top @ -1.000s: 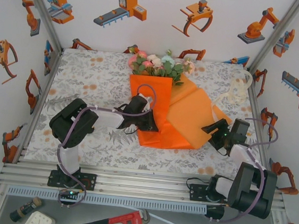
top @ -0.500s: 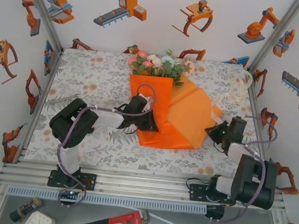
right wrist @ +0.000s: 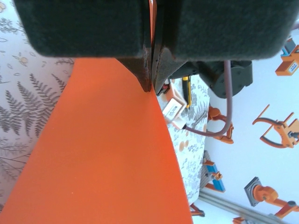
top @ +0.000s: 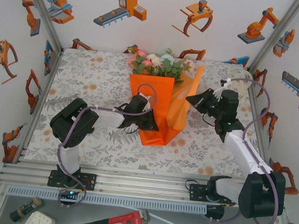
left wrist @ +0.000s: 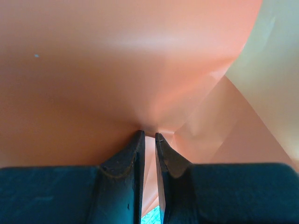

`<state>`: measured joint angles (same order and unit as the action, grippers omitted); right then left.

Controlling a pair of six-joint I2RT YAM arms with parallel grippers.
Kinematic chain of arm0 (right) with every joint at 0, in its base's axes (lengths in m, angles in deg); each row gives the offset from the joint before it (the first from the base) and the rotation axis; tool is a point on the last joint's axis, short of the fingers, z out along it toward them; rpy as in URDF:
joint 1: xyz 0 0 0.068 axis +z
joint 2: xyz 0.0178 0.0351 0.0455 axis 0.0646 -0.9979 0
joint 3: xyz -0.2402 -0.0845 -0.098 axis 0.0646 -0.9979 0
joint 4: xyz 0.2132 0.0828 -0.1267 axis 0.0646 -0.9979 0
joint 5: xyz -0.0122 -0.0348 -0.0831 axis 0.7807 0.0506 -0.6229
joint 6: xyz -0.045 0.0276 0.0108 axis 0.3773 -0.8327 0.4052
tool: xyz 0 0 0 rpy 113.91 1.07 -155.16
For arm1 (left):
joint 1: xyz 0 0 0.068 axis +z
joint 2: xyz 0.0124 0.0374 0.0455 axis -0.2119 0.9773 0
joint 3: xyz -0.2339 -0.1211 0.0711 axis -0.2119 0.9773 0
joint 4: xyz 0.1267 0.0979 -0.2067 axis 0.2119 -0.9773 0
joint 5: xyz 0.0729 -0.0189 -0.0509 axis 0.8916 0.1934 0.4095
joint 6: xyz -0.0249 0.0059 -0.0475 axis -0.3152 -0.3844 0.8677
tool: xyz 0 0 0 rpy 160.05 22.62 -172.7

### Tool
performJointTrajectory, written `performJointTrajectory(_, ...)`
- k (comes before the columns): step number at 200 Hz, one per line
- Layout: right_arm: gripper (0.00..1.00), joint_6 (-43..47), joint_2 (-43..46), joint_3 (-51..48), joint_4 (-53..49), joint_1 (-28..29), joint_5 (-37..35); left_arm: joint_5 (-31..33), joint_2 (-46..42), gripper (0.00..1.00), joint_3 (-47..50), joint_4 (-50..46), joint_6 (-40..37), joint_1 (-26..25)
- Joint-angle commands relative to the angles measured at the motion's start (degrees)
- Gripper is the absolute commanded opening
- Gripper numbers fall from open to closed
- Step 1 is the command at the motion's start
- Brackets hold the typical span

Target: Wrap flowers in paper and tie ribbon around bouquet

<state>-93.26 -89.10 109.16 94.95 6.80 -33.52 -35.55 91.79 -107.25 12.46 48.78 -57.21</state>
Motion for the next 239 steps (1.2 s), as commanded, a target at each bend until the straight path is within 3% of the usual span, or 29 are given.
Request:
performJointTrajectory(1,0.0,3.84,1.34,3.03,-9.36,1.27,-4.87,0.94,1.43,0.21,-1.46,-1.88,-0.31,-0.44)
performJointTrajectory(9,0.0,4.8,1.52,3.82,-16.99,1.26,-9.78,0.95,1.56,0.21,-1.63,-1.89,-0.24,-0.4)
performJointTrajectory(16,0.0,6.27,1.54,3.71,-19.1,1.27,-9.49,0.94,1.7,0.21,-1.62,-1.8,-0.22,-0.38)
performJointTrajectory(30,0.0,7.23,1.96,1.9,-16.98,1.36,-4.19,0.95,1.83,0.21,-1.72,-1.88,-0.22,-0.39)
performJointTrajectory(43,0.12,6.48,2.25,-0.03,-12.54,1.34,0.26,0.47,2.42,0.21,-2.07,-1.91,-0.24,-0.38)
performJointTrajectory(62,0.19,6.91,1.3,-0.45,-10.5,1.41,1.01,0.06,3.02,0.21,-2.92,-1.98,-0.46,-0.47)
performJointTrajectory(111,0.25,10.37,-4.4,-0.41,-11.36,1.36,-4.92,0.78,2.81,0.21,-3.31,-2.85,-0.84,-0.64)
performJointTrajectory(142,0.51,12.91,-6.05,-1.12,-16.91,1.37,-12.42,0.88,2.58,0.21,-3.15,-3.03,-0.9,-0.89)
performJointTrajectory(158,0.59,13.29,-5.13,-4.64,-17.59,1.37,-16.42,1.04,2.6,0.21,-3.27,-3.15,-1.06,-0.91)
performJointTrajectory(189,0.6,10.8,-4.14,-9.99,-17.74,1.36,-20.43,1.17,2.74,0.21,-3.74,-3.64,-1.14,-1.09)
performJointTrajectory(222,0.65,9.68,1.04,-12.47,-22.59,1.36,-30.54,1.65,2.27,0.21,-4.1,-4.69,-1.87,-1.34)
performJointTrajectory(239,0.67,10.68,3.95,-12.62,-24.1,1.36,-30.9,1.7,2.37,0.21,-4.23,-4.87,-1.96,-1.52)
